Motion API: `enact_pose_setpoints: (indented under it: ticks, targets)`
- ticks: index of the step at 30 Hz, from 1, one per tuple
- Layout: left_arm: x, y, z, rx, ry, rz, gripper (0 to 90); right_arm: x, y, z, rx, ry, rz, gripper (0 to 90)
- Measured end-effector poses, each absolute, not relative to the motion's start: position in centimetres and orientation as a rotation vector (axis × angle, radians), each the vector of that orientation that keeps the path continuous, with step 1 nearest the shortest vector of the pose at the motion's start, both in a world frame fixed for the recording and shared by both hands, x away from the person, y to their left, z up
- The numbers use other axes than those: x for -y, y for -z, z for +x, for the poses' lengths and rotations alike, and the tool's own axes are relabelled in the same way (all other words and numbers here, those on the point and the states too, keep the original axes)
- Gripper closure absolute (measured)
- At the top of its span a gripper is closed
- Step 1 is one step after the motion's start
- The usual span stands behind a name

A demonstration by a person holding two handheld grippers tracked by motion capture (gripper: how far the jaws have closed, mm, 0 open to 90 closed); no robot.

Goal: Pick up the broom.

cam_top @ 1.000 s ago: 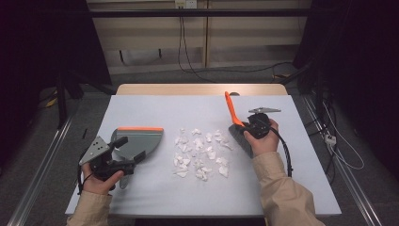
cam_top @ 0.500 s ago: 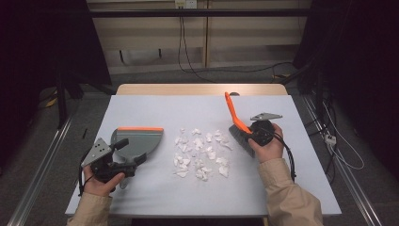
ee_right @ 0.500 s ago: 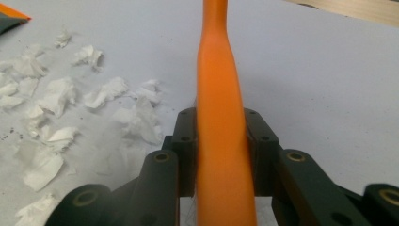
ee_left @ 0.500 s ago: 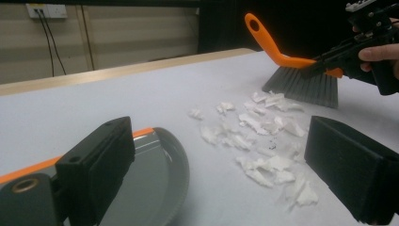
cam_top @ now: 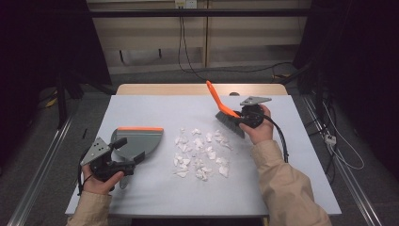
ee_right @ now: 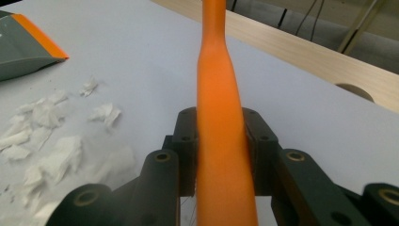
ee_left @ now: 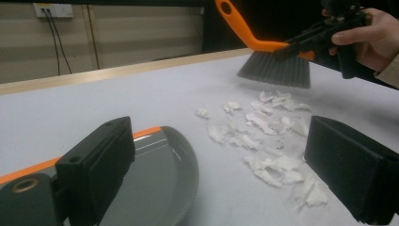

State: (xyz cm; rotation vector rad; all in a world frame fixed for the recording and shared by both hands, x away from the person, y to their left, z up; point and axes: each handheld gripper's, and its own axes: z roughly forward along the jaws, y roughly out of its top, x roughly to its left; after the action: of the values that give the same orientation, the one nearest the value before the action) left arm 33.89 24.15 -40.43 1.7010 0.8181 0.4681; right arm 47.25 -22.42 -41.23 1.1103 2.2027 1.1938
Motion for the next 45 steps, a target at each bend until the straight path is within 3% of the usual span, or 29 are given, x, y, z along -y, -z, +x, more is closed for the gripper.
enact_pose_setpoints:
  ticks: [8, 24, 45]
  targets:
    - [-24.5, 40.6, 33.7, -0.841, -0.481, 1.696, 8.7, 20.7, 42.6, 48.8, -2.347, -1.245, 1.081, 70.7]
    - [-24.7, 40.7, 33.7, -0.843, -0.477, 1.699, 8.7, 19.5, 41.8, 46.7, -2.444, -1.074, 0.930, 70.8]
    - [-24.5, 40.7, 33.6, -0.837, -0.470, 1.702, 8.7, 17.9, 41.1, 42.1, -2.603, -1.115, 0.651, 70.8]
